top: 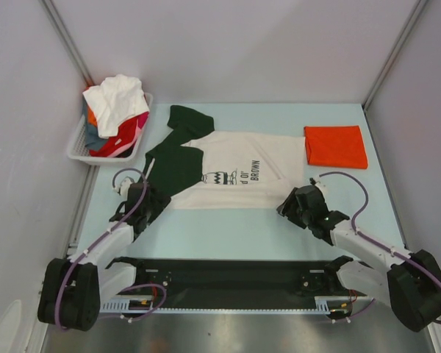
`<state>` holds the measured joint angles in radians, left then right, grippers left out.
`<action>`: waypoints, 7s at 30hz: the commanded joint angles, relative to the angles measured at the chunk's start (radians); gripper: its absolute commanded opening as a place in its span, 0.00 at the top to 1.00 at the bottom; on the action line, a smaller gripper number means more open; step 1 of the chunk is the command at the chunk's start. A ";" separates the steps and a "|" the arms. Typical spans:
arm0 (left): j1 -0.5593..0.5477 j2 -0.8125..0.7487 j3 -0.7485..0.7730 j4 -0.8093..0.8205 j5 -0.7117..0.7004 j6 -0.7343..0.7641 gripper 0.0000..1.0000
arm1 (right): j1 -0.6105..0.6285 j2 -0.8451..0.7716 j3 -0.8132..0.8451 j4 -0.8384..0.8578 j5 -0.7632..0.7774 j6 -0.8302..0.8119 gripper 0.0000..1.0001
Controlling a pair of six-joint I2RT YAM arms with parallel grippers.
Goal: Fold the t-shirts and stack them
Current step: Fold the tshirt
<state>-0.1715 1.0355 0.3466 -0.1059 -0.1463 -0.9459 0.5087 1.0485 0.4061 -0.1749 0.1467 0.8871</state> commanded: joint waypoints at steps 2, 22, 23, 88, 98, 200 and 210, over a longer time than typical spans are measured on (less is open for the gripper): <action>0.036 -0.022 -0.023 0.078 -0.006 -0.051 0.25 | -0.028 -0.031 -0.012 0.055 0.139 0.098 0.39; 0.207 0.055 -0.087 0.218 0.031 -0.113 0.40 | -0.136 0.088 0.010 0.149 0.185 0.125 0.87; 0.207 0.055 -0.089 0.219 0.025 -0.114 0.42 | -0.136 0.088 0.010 0.152 0.185 0.122 0.89; 0.086 0.263 0.287 0.061 0.164 0.125 0.00 | -0.291 0.309 0.376 -0.167 -0.024 -0.356 0.62; 0.086 0.351 0.292 0.101 0.168 0.111 0.00 | -0.289 0.418 0.352 -0.123 -0.035 -0.333 0.64; 0.083 1.526 2.000 -0.267 0.116 0.312 0.00 | -0.420 1.107 1.152 -0.126 -0.021 -0.471 0.64; 0.101 1.667 2.080 -0.264 0.298 0.197 0.14 | -0.415 1.084 1.148 -0.130 -0.093 -0.507 0.65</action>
<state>-0.0860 2.6652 2.3787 -0.3717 0.0658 -0.6926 0.0872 2.1380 1.5322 -0.2825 0.1158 0.4015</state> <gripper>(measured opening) 0.875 0.354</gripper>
